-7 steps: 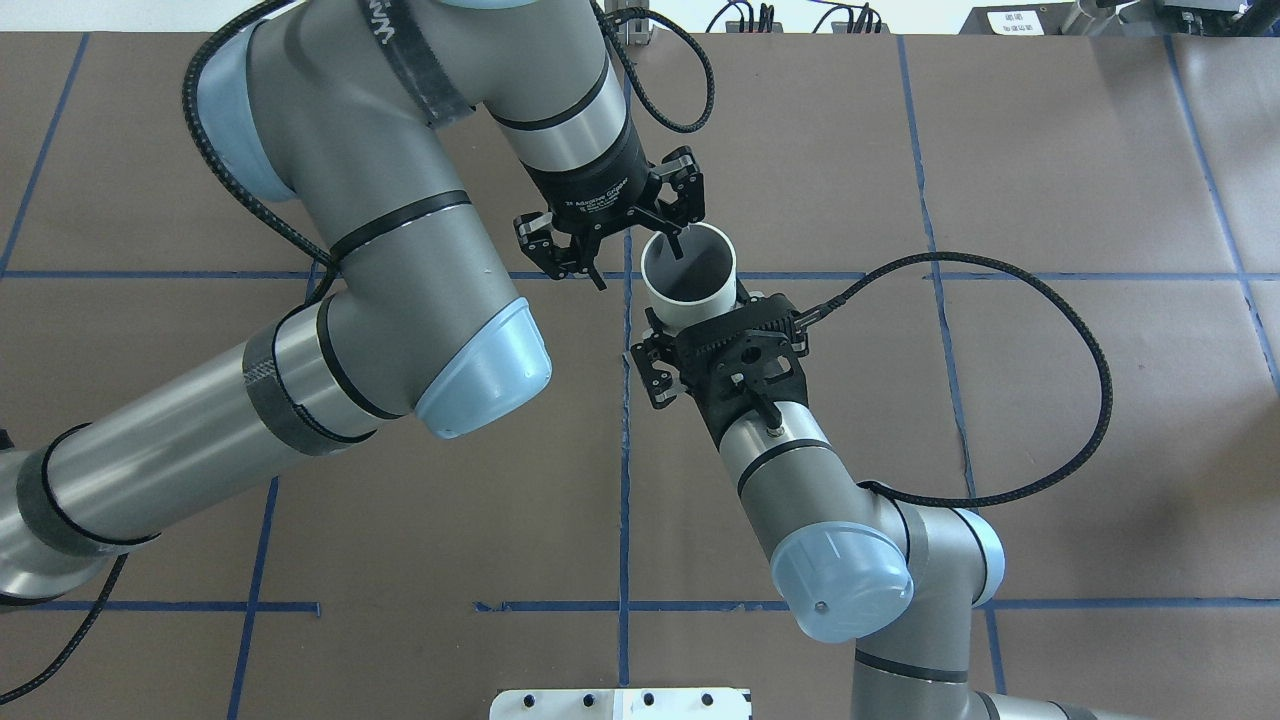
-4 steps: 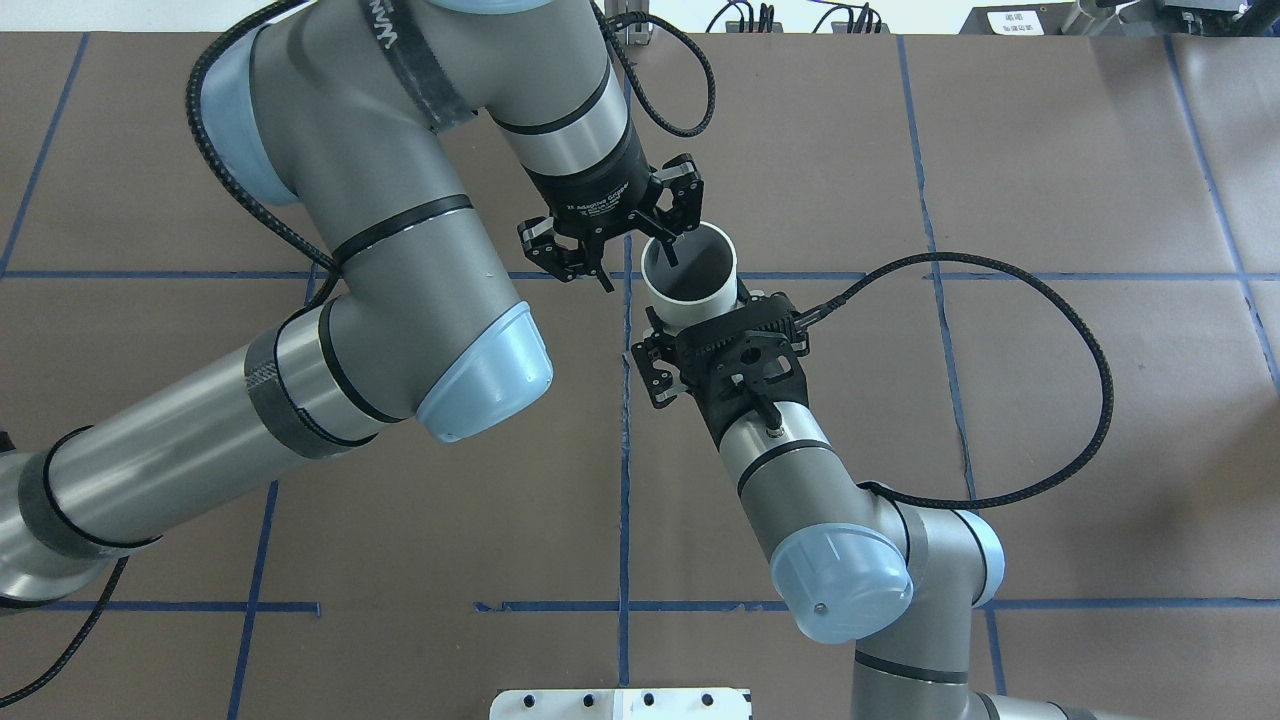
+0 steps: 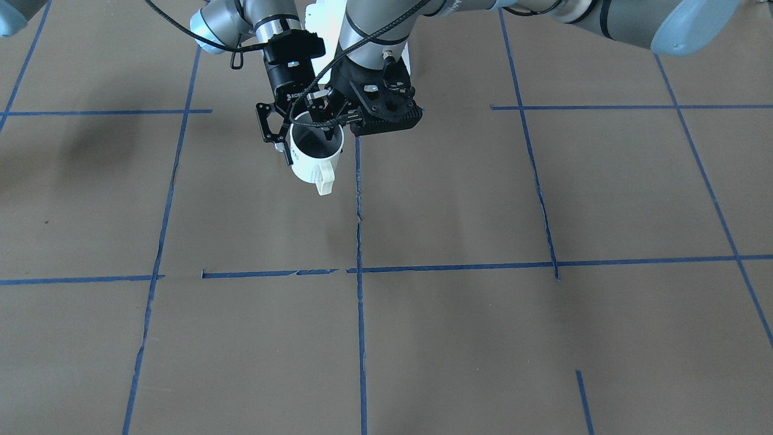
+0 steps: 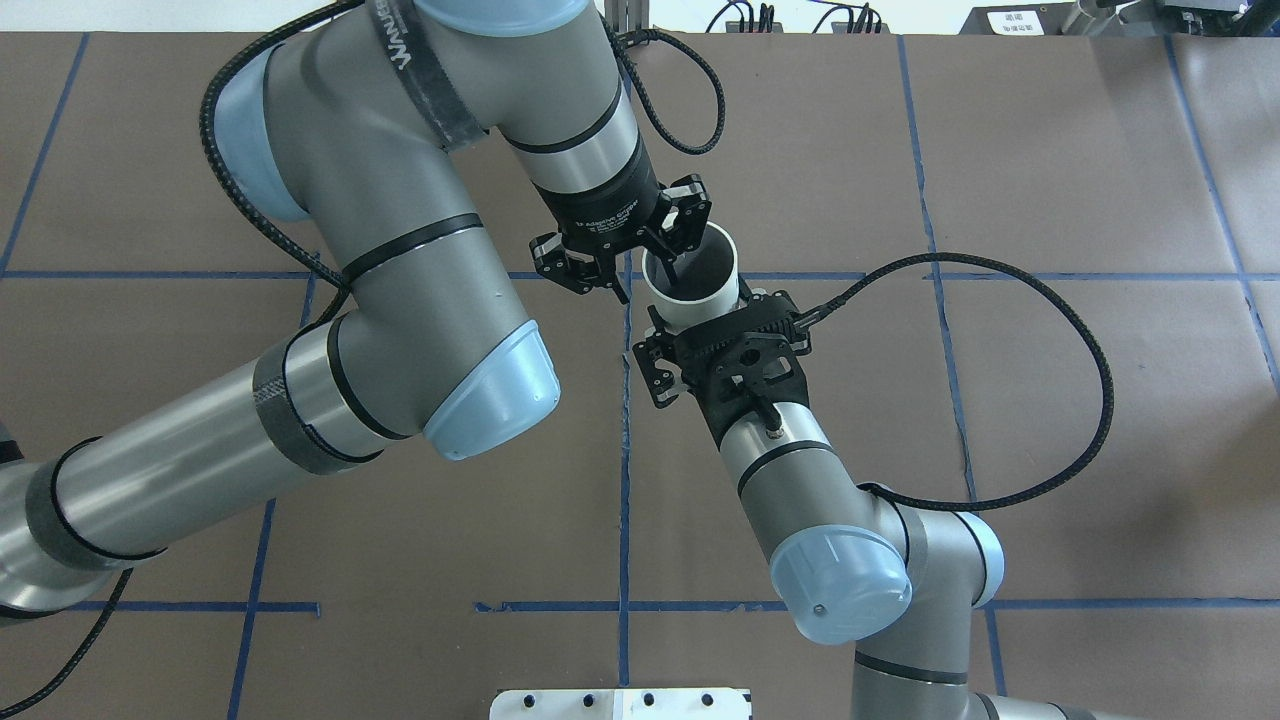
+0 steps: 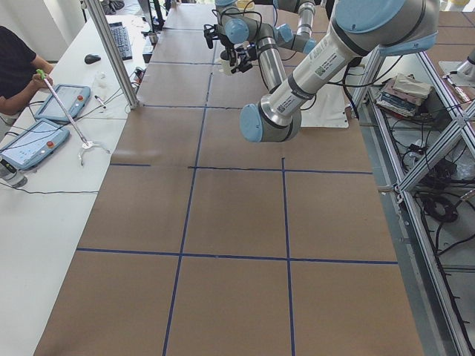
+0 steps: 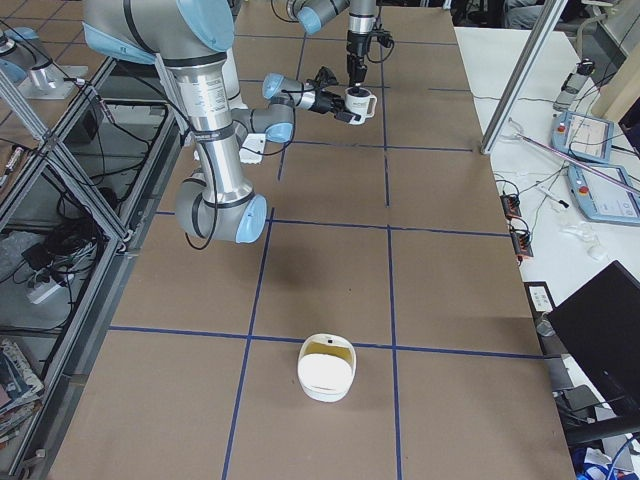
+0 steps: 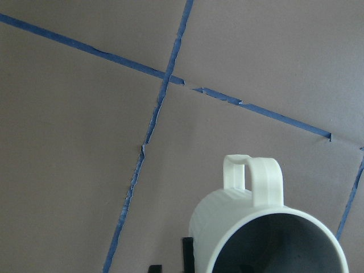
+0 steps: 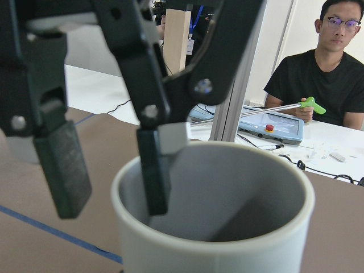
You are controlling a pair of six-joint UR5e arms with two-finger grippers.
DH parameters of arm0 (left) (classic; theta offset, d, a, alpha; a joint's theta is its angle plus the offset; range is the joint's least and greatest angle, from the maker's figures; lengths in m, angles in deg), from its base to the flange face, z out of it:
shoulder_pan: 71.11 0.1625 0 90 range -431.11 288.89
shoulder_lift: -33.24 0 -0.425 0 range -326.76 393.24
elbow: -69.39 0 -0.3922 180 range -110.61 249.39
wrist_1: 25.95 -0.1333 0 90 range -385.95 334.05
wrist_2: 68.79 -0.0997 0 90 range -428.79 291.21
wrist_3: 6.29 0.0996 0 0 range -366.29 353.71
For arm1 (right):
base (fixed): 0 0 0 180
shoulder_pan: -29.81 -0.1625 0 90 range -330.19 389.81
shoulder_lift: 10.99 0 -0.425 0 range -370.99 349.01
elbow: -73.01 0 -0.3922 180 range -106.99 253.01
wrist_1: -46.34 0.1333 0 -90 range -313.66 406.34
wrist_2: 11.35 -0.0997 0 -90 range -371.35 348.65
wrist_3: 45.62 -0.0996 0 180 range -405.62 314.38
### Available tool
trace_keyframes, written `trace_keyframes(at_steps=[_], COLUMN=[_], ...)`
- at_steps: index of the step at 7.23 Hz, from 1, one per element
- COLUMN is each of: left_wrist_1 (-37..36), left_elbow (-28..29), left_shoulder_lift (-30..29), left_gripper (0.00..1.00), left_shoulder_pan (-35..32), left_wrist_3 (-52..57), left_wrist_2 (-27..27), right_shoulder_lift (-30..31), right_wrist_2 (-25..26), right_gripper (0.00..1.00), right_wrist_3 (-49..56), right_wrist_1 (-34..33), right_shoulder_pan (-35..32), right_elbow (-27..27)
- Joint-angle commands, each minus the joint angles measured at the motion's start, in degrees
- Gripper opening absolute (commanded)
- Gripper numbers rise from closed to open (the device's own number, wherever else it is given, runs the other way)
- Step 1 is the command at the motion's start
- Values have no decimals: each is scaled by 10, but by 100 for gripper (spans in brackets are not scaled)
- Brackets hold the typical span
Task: Left arm hands cup to right arm to dump lemon
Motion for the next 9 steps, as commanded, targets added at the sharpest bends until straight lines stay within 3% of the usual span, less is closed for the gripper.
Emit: trace_keyframes(at_steps=[1,2,3,6,9], left_wrist_1=[-1,-2,-3,-11,-30], left_elbow=[-2,-4,-8,-18,-93], left_shoulder_lift=[1,1,1,2,31], left_gripper=[0,0,0,0,0], left_shoulder_pan=[0,0,0,-3,-58], left_wrist_3=[0,0,0,0,4], left_wrist_2=[-2,-2,-1,-1,2], right_shoulder_lift=[0,0,0,7,26], right_wrist_2=[1,2,2,2,-3], right_gripper=[66,92,100,100,100], right_wrist_3=[0,-2,-2,-2,-9], right_wrist_1=[0,6,8,8,10], right_shoulder_pan=[0,0,2,14,21], right_elbow=[0,-1,-1,0,-2])
